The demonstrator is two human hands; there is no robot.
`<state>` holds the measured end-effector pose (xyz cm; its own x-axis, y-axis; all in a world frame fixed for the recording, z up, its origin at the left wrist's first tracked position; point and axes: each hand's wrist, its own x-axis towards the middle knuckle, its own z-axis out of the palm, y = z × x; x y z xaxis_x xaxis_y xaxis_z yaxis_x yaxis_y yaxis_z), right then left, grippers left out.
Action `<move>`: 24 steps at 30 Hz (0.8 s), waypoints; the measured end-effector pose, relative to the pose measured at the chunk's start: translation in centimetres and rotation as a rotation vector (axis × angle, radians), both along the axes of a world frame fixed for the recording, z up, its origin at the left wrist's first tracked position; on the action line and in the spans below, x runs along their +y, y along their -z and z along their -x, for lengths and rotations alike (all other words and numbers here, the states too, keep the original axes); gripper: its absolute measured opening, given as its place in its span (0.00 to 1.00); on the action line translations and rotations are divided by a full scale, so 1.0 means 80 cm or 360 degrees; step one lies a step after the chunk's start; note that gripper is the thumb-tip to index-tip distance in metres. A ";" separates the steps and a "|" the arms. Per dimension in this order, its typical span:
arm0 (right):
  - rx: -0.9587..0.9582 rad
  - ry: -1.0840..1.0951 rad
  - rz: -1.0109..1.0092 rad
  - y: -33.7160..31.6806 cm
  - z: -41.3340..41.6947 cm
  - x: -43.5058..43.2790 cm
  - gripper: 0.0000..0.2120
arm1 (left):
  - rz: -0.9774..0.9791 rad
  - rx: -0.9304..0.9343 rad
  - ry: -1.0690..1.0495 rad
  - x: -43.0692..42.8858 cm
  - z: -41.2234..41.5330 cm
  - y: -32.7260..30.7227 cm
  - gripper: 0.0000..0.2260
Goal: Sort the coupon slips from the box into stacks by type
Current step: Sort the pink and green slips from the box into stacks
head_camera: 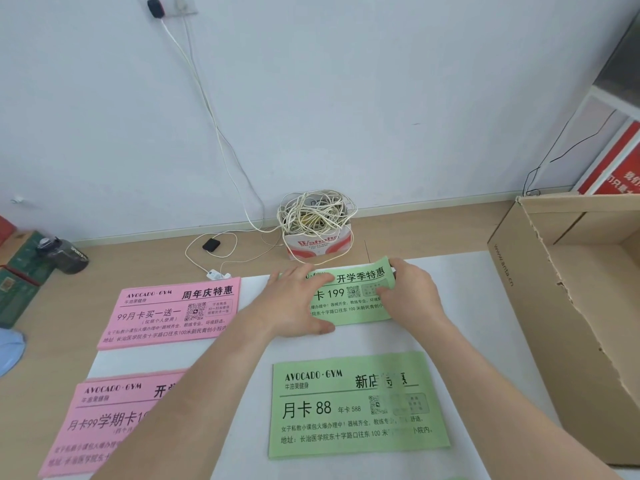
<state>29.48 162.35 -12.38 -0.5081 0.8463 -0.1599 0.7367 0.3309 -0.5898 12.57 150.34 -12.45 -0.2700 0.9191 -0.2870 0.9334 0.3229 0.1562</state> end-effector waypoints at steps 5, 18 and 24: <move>-0.0217 -0.0072 -0.0164 0.001 0.000 0.007 0.25 | -0.0113 -0.0024 0.0014 0.002 0.008 0.008 0.40; -0.0542 -0.0959 -0.0175 -0.012 0.005 0.022 0.44 | -0.0065 -0.0081 -0.0028 0.008 0.005 0.003 0.38; -0.0495 -0.0981 -0.0165 -0.015 0.009 0.029 0.43 | -0.0041 -0.0104 -0.0052 0.008 0.004 0.000 0.37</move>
